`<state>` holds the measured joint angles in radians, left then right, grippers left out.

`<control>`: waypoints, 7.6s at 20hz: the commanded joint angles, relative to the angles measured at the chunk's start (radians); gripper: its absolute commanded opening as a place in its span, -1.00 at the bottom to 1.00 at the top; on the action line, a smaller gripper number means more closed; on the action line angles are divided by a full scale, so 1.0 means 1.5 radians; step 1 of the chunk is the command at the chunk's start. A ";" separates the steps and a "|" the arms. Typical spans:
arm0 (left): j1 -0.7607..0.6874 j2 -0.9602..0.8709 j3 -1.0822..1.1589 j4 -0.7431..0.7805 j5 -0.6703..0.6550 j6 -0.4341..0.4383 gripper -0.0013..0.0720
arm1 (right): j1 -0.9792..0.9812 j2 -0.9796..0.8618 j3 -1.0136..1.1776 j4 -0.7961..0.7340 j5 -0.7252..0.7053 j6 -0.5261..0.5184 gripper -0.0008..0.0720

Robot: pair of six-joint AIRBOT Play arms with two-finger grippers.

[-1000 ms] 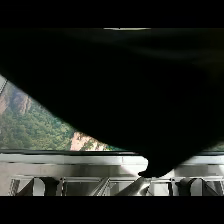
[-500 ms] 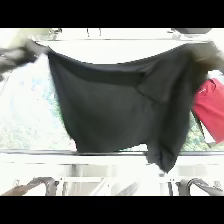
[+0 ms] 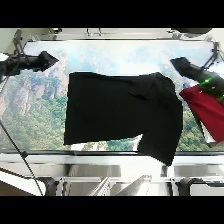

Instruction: Fold the shirts.

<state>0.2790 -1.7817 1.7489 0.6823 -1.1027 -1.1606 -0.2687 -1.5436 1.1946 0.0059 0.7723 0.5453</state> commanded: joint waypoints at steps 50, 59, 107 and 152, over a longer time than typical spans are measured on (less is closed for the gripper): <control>0.020 0.317 -0.695 0.092 0.022 -0.004 -0.92 | -0.181 0.009 -0.294 -0.452 0.263 0.257 -0.09; 0.020 0.317 -0.695 0.091 0.020 0.008 -0.92 | -0.184 0.009 -0.308 -0.453 0.293 0.227 -0.13; 0.080 -0.245 0.021 -0.252 -0.199 0.223 -0.95 | -0.037 -0.212 0.034 0.066 0.101 -0.047 -0.92; -0.026 -0.263 0.125 0.086 -0.144 0.194 -0.92 | -0.039 -0.233 0.087 -0.289 0.073 0.126 -0.67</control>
<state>0.2440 -2.1773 1.9362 0.7956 -1.3102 -0.8314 -0.3248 -1.8931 1.3243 -0.4271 0.8581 0.7334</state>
